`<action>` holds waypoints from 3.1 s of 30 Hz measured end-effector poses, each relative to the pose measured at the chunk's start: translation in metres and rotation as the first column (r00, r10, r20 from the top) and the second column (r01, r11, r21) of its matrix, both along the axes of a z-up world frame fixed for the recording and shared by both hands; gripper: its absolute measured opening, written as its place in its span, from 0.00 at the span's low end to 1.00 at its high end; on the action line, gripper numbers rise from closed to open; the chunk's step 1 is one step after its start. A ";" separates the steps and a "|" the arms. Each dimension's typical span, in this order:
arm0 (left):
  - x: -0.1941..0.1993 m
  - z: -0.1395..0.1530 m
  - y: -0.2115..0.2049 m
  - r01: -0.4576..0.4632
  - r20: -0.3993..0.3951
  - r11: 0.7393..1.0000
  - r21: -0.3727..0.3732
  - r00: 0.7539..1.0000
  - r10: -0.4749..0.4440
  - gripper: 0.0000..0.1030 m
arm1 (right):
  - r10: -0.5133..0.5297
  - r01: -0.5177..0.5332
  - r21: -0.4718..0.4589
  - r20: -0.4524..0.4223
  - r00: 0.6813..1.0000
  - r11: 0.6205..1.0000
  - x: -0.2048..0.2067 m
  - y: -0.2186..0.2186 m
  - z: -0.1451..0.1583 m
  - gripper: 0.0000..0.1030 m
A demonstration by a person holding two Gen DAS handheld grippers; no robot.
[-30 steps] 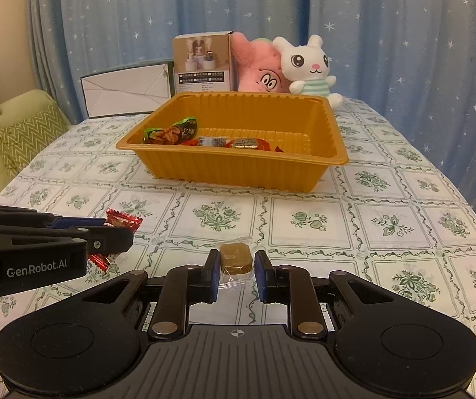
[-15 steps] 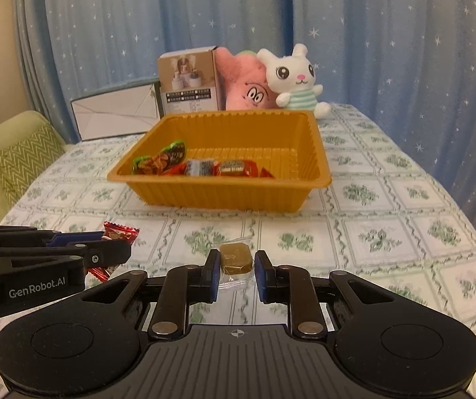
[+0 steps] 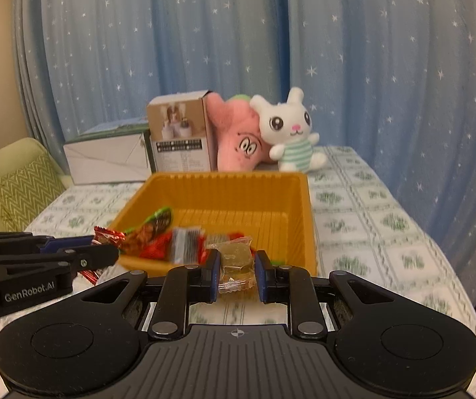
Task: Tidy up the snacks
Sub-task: 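Carry the red chocolate and caramel cube over the orange tray, then open both grippers to drop the chocolate and caramel cube into the tray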
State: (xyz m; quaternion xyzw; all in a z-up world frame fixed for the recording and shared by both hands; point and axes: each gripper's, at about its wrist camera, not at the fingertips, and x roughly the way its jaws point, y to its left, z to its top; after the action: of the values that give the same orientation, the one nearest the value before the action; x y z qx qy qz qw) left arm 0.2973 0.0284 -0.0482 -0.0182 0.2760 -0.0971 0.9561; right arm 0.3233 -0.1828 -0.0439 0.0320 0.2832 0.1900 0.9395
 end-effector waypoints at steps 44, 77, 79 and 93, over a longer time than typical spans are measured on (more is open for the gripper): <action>0.105 -0.024 0.025 -0.023 -0.052 0.999 -0.041 0.998 0.021 0.32 | -0.074 0.084 0.099 -0.101 0.992 0.992 0.105 0.010 -0.025 0.22; 0.100 -0.023 0.032 -0.069 -0.052 0.997 0.022 0.996 0.070 0.67 | -0.115 0.137 0.236 -0.104 0.988 0.962 0.107 -0.004 -0.026 0.67; 0.101 -0.023 0.032 -0.071 -0.052 0.997 0.025 0.996 0.073 0.70 | -0.134 0.155 0.242 -0.099 0.986 0.958 0.108 -0.009 -0.023 0.67; 0.098 -0.026 0.026 -0.077 -0.037 0.993 0.087 0.996 0.080 0.82 | -0.194 0.215 0.205 -0.117 0.974 0.955 0.110 -0.018 -0.023 0.67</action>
State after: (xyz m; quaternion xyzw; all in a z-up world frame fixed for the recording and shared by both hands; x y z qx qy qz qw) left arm 0.3951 0.0545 -0.0738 0.0099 0.2980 -0.0473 0.9533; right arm 0.4336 -0.2006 -0.0672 0.1722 0.3005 0.1197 0.9304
